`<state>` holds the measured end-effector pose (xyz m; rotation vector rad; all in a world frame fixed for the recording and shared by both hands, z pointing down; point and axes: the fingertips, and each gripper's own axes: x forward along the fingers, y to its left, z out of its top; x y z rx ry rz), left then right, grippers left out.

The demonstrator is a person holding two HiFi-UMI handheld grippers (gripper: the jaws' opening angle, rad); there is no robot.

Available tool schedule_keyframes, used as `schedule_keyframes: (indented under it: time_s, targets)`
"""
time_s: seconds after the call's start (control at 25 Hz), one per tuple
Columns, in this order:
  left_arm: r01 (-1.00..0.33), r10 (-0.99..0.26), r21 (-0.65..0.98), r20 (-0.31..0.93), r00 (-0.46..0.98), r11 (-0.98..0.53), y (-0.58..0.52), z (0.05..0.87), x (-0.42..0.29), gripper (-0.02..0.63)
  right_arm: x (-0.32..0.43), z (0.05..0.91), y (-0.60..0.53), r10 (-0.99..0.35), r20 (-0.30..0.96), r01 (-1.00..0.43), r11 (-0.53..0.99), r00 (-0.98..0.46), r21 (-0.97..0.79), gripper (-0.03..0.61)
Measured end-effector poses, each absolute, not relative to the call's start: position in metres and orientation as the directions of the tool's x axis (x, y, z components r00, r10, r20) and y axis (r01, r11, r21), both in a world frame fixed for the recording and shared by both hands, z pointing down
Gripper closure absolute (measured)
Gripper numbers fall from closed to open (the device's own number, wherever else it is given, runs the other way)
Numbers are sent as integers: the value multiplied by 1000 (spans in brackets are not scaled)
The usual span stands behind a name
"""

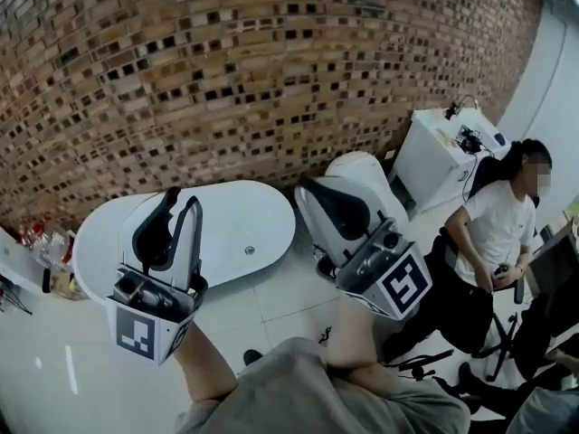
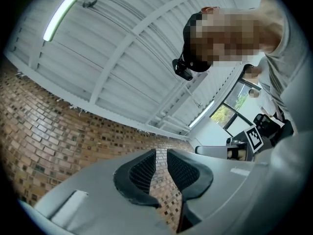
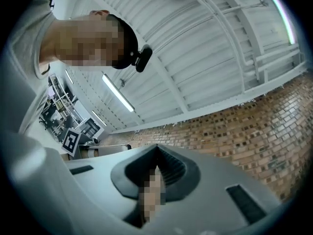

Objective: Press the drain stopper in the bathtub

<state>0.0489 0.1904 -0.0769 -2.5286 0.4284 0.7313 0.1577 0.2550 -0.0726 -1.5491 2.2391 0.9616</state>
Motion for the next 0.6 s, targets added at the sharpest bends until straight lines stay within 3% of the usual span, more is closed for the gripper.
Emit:
schedule_keyframes:
  time_s: [0.6]
  targets:
    - [-466,-207,-322,-594,777,-824,175,-56,-8,543,110,-53,230,-750,-513,-885,209,-418,416,565]
